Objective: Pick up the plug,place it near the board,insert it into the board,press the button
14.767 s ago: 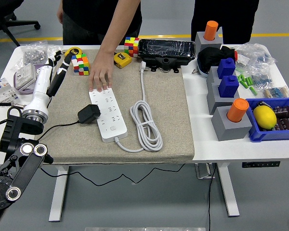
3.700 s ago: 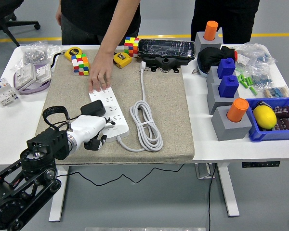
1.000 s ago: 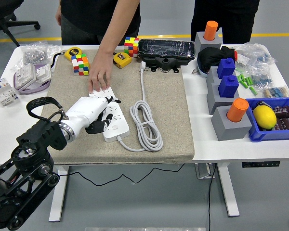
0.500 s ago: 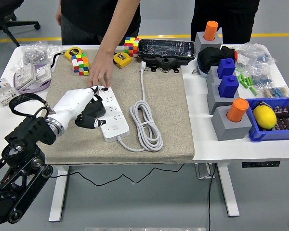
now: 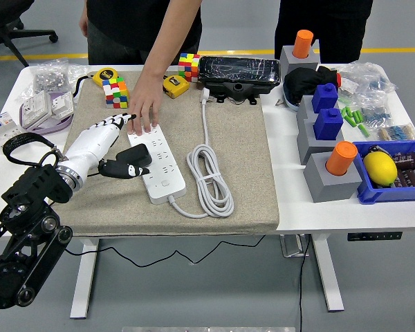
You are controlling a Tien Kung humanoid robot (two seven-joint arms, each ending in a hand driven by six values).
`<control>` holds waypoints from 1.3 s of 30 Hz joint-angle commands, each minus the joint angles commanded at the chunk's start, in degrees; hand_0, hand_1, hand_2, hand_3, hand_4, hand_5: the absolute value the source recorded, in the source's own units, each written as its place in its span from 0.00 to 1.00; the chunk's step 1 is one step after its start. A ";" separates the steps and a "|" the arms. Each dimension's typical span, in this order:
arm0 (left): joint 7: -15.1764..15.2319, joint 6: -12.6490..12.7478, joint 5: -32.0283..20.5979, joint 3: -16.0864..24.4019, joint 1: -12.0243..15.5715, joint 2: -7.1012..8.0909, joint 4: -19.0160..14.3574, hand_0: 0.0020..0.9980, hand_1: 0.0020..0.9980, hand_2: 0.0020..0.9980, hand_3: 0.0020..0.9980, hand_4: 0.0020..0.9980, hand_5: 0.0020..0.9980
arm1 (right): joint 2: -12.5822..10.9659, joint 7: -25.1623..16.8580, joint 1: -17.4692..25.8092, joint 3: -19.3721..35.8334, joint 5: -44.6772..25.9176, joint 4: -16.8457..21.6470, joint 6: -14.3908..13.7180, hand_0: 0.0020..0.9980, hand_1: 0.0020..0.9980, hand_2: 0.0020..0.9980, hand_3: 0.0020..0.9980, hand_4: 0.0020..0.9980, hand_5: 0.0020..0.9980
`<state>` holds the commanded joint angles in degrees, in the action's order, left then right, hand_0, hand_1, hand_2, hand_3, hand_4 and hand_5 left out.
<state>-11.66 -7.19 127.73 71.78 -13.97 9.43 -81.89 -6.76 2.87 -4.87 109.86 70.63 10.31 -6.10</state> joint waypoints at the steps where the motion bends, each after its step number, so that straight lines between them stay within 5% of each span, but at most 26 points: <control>1: 0.00 -0.05 0.01 -0.10 -0.18 -0.10 0.46 0.94 1.00 0.99 1.00 1.00 0.37 | 0.00 0.02 0.01 0.01 0.00 0.00 0.00 0.78 0.72 0.72 0.75 1.00 0.94; 13: 1.46 2.13 0.67 -1.36 -2.73 -1.29 6.53 0.85 0.95 0.91 0.95 1.00 0.34 | -0.07 0.04 -0.02 -0.55 -0.40 0.00 0.07 0.78 0.72 0.72 0.75 1.00 0.94; 14: 1.61 2.31 0.64 -1.41 -3.07 -1.38 7.35 0.78 0.87 0.85 0.91 1.00 0.32 | -0.06 0.05 -0.02 -0.49 -0.35 0.00 0.06 0.78 0.72 0.72 0.75 1.00 0.94; 24: 1.65 1.79 0.83 -1.29 -4.70 -2.47 12.39 0.76 0.86 0.84 0.90 1.00 0.31 | -0.05 0.00 -0.21 -0.56 -0.44 0.00 0.10 0.78 0.72 0.72 0.75 1.00 0.94; 39: 3.19 5.24 2.14 -2.40 -5.37 -2.64 15.03 0.62 0.73 0.73 0.80 1.00 0.24 | -0.30 0.16 0.08 -0.97 -0.46 0.00 -0.11 0.78 0.72 0.72 0.75 1.00 0.94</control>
<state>-8.48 -1.95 129.87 69.38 -19.35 6.80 -66.86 -7.06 3.03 -4.80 108.88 70.17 10.31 -6.21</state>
